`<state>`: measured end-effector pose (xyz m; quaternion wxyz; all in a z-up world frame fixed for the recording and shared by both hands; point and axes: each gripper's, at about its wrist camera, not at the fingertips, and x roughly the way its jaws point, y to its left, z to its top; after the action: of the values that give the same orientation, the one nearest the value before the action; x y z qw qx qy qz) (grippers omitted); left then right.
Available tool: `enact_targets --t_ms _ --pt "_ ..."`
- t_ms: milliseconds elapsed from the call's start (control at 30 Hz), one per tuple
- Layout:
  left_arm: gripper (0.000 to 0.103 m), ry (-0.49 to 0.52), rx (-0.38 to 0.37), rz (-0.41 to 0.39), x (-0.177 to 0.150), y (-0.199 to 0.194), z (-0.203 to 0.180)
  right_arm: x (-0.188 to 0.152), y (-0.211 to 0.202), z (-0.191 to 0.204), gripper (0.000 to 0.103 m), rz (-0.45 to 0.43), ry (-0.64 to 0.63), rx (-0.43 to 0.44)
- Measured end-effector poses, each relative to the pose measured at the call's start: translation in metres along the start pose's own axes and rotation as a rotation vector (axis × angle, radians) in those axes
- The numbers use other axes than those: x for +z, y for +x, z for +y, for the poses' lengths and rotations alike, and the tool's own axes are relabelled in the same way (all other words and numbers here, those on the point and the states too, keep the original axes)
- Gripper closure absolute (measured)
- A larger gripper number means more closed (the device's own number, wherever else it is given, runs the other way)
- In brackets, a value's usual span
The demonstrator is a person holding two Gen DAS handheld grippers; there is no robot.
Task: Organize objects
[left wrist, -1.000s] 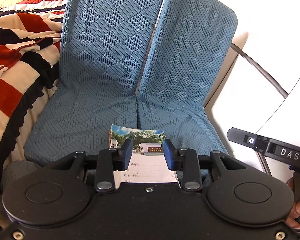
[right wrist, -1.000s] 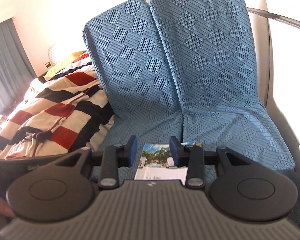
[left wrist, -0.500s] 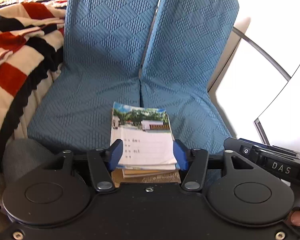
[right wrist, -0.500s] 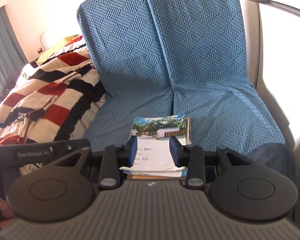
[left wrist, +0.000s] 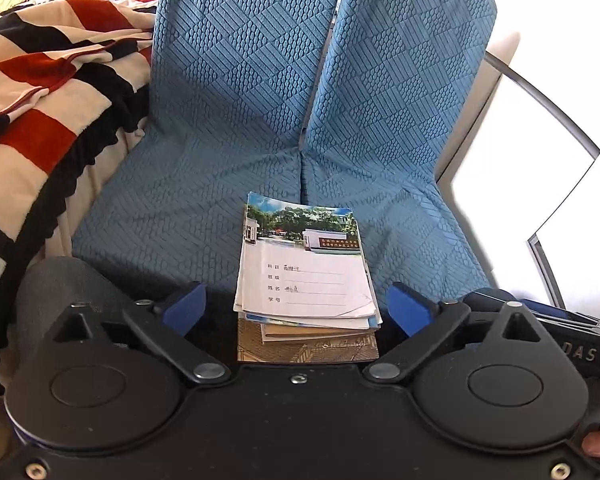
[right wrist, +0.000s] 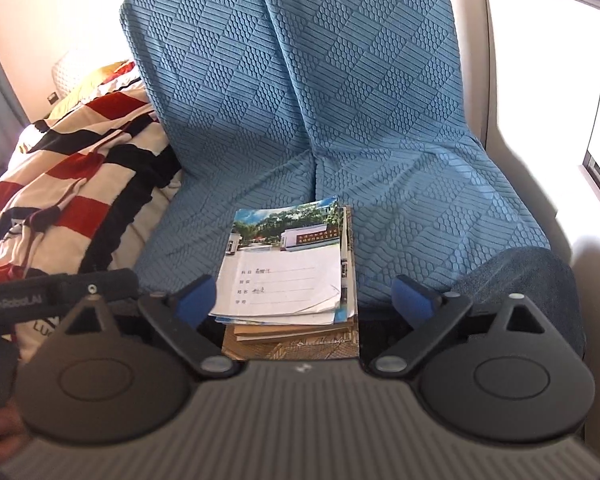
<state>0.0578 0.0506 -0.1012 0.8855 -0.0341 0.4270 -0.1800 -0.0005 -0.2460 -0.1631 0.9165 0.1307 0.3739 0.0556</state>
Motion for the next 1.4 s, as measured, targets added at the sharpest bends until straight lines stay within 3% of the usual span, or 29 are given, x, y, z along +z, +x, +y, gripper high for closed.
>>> enact_targets --t_ms 1400 --pt "0.000 0.009 0.015 0.032 -0.0003 0.0045 -0.0051 -0.0022 0.0018 0.0026 0.000 0.006 -0.009 -0.001"
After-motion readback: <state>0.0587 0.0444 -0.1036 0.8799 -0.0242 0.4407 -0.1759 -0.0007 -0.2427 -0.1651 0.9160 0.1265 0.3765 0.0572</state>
